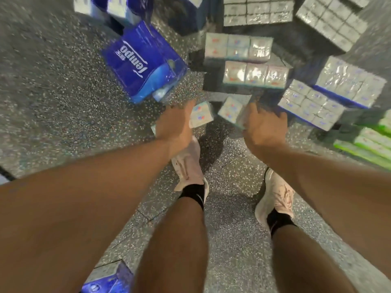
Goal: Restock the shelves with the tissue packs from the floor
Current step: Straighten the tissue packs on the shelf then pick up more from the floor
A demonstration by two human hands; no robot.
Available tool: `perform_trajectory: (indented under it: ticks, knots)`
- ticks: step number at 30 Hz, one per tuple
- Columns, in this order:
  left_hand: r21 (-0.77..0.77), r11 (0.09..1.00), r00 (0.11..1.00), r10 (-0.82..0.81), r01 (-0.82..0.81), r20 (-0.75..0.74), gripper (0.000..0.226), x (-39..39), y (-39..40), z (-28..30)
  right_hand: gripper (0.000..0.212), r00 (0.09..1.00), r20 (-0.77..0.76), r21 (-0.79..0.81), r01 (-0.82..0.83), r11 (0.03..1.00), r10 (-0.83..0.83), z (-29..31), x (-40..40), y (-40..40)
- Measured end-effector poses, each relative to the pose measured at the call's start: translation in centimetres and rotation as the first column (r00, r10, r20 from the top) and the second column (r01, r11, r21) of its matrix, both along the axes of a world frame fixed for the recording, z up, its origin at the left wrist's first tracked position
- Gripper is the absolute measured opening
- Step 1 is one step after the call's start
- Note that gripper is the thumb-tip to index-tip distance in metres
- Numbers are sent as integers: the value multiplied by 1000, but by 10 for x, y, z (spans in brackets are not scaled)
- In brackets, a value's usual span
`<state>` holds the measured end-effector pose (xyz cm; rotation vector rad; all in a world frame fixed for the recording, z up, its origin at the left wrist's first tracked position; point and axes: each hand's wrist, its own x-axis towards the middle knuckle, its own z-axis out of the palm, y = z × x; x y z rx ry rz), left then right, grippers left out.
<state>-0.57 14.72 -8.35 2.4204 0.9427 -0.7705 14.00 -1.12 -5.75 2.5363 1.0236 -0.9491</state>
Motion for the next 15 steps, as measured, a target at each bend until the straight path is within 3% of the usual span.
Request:
perform_trajectory:
  ticks: [5,8,11,14,15]
  knots:
    - [-44,969,970,240,-242,-47,59,-11,35,142,45,989,-134,22,59,998,-56,138,-9,25]
    - [-52,937,939,342,-344,-38,61,-9,59,252,39,987,-158,73,-28,997,39,236,1,62]
    - [-36,888,886,461,-459,56,64,-18,83,367,27,971,-112,184,-189,964,212,339,19,102]
    - [34,824,818,555,-566,151,64,-46,90,489,15,916,27,342,-384,858,400,449,25,137]
    - [53,798,790,582,-601,193,64,-61,86,530,23,898,67,388,-425,818,435,488,21,146]
